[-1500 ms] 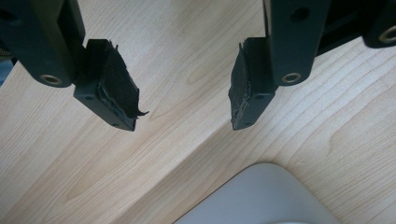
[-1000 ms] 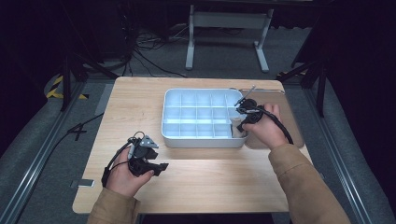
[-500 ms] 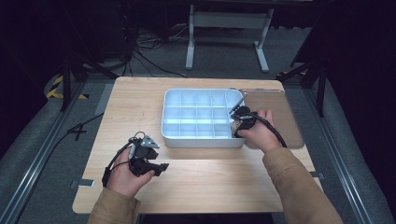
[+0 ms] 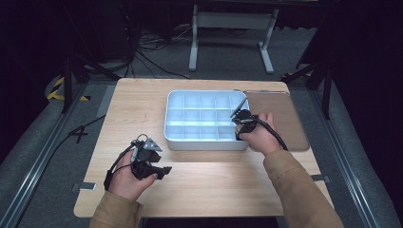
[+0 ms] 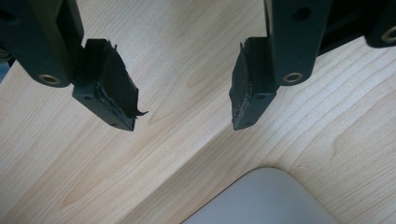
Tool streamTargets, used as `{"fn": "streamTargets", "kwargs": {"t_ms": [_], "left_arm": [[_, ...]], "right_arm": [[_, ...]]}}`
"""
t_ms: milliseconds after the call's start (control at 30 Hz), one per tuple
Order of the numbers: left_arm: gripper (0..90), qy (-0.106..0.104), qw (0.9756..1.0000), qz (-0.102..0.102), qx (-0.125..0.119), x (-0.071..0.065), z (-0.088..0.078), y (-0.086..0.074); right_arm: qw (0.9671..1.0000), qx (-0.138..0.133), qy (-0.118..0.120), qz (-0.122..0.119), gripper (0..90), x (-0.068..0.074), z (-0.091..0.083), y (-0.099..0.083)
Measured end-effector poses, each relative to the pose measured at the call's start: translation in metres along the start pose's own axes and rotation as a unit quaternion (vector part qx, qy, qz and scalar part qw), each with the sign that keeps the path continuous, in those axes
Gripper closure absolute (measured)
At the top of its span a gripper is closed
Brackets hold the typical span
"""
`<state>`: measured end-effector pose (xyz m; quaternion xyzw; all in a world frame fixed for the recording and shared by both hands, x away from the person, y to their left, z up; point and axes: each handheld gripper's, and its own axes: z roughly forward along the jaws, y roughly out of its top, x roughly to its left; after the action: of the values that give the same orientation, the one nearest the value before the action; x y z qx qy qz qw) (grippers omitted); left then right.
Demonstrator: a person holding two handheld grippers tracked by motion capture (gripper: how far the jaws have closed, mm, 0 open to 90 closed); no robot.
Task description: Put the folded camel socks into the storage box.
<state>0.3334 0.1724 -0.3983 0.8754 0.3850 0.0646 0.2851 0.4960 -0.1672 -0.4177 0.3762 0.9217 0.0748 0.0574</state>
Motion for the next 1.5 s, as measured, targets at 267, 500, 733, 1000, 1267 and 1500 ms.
{"fn": "streamTargets", "kwargs": {"t_ms": [267, 500, 733, 1000, 1267, 1500], "left_arm": [[42.3, 0.000, 1.0000, 0.000, 0.001, 0.000, 0.000, 0.000], [42.3, 0.000, 1.0000, 0.004, 0.003, 0.000, 0.001, 0.000], [42.2, -0.001, 1.0000, 0.002, 0.004, 0.001, 0.002, -0.001], [42.2, -0.001, 1.0000, 0.000, 0.003, 0.000, 0.003, -0.001], [42.1, -0.004, 1.0000, 0.004, 0.006, 0.000, 0.004, 0.002], [41.8, -0.006, 1.0000, -0.001, 0.008, 0.000, 0.003, -0.001]], "right_arm": [[0.9996, -0.014, -0.013, 0.018, 47.5, 0.004, -0.023, 0.000], [0.9990, -0.038, -0.010, 0.019, 59.1, -0.003, -0.031, 0.004], [0.9994, -0.025, -0.021, -0.010, 75.0, 0.002, -0.021, 0.005], [0.9998, -0.013, -0.004, 0.015, 76.5, -0.002, 0.000, 0.007], [0.9993, -0.034, 0.002, 0.018, 65.6, -0.003, -0.005, 0.000], [0.9969, -0.078, 0.002, 0.014, 51.4, -0.006, -0.032, -0.011]]}}
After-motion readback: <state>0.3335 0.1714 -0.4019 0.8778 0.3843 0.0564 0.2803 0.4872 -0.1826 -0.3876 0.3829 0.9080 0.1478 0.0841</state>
